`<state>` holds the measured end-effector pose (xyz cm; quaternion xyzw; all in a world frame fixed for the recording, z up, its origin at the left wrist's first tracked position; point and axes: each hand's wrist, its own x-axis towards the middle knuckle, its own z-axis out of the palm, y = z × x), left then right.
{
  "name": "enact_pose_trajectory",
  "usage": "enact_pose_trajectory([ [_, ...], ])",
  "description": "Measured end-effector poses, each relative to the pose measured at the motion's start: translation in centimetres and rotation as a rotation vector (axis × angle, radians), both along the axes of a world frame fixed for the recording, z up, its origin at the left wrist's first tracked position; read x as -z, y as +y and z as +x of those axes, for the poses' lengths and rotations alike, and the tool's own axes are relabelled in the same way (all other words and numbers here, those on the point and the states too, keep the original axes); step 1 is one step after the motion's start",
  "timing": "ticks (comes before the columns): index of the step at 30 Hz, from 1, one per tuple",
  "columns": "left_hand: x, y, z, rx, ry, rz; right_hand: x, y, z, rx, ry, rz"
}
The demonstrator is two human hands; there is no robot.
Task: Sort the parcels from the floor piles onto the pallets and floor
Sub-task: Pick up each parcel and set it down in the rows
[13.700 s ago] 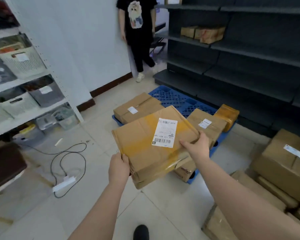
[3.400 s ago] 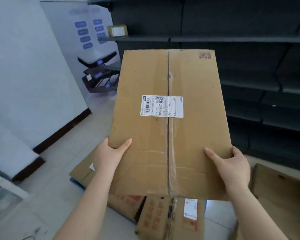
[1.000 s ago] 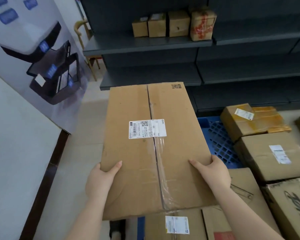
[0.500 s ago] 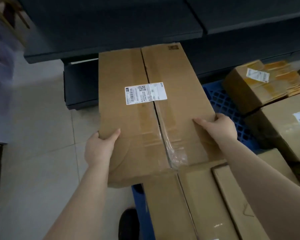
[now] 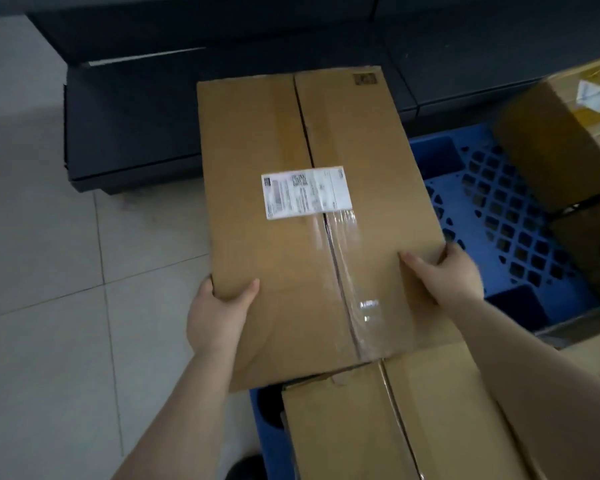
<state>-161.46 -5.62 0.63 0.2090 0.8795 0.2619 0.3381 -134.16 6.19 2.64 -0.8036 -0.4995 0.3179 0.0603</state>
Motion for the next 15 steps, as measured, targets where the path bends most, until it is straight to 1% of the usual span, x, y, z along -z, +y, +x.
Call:
enact_pose_trajectory([
  [2, 2.0, -2.7, 1.2, 0.013, -0.034, -0.035, 2.5, -2.0, 0.5, 0.009, -0.017, -0.054],
  [5, 3.4, -4.9, 2.1, 0.018, -0.047, -0.034, 4.1, -3.1, 0.8, 0.043, -0.042, -0.021],
  [10, 3.3, -5.8, 2.6, 0.062, -0.058, -0.041, 4.3, -4.4, 1.5, 0.079, -0.020, -0.027],
  [13, 3.2, -6.2, 2.6, 0.133, -0.076, -0.085, 4.1, -4.9, 1.9, 0.090, -0.036, -0.089],
  [15, 3.1, -6.2, 2.2, 0.198, -0.097, -0.115, 3.4, -5.2, 1.8, 0.055, -0.083, -0.150],
])
